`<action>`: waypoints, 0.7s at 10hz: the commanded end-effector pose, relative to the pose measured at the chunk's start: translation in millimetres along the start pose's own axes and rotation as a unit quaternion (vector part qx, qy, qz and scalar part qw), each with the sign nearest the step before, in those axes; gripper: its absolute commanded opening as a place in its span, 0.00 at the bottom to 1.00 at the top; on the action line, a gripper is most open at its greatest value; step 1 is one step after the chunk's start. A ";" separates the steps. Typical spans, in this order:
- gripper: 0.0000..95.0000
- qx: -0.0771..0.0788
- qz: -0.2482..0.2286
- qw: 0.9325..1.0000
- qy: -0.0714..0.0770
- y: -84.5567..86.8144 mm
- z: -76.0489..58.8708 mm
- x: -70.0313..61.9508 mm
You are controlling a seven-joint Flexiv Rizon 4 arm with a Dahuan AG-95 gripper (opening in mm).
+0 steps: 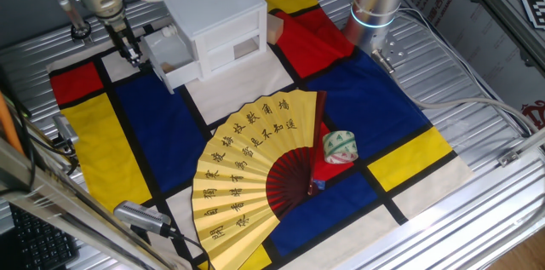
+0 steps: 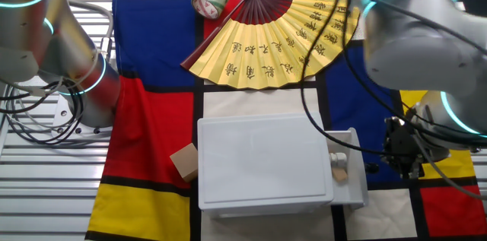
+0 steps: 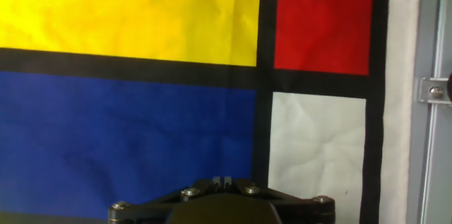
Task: Grasp the handle and close the drawer
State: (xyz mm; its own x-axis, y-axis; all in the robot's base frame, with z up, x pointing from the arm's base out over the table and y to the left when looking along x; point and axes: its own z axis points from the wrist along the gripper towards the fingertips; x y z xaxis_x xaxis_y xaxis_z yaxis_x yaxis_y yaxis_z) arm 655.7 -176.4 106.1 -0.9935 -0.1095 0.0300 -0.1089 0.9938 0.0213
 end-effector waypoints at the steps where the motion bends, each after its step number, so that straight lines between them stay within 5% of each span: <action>1: 0.00 0.008 0.020 1.000 -0.004 0.1 0.4 0.3; 3: 0.00 0.040 0.032 0.998 -0.031 0.1 0.4 0.3; 7: 0.00 0.016 0.050 0.998 -0.044 0.1 0.4 0.3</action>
State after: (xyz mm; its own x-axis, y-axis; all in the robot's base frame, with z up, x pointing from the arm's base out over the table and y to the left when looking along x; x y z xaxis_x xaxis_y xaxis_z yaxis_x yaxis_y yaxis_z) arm 652.5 -175.9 106.6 -0.9973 -0.0086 -0.0731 -0.0058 0.9993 -0.0380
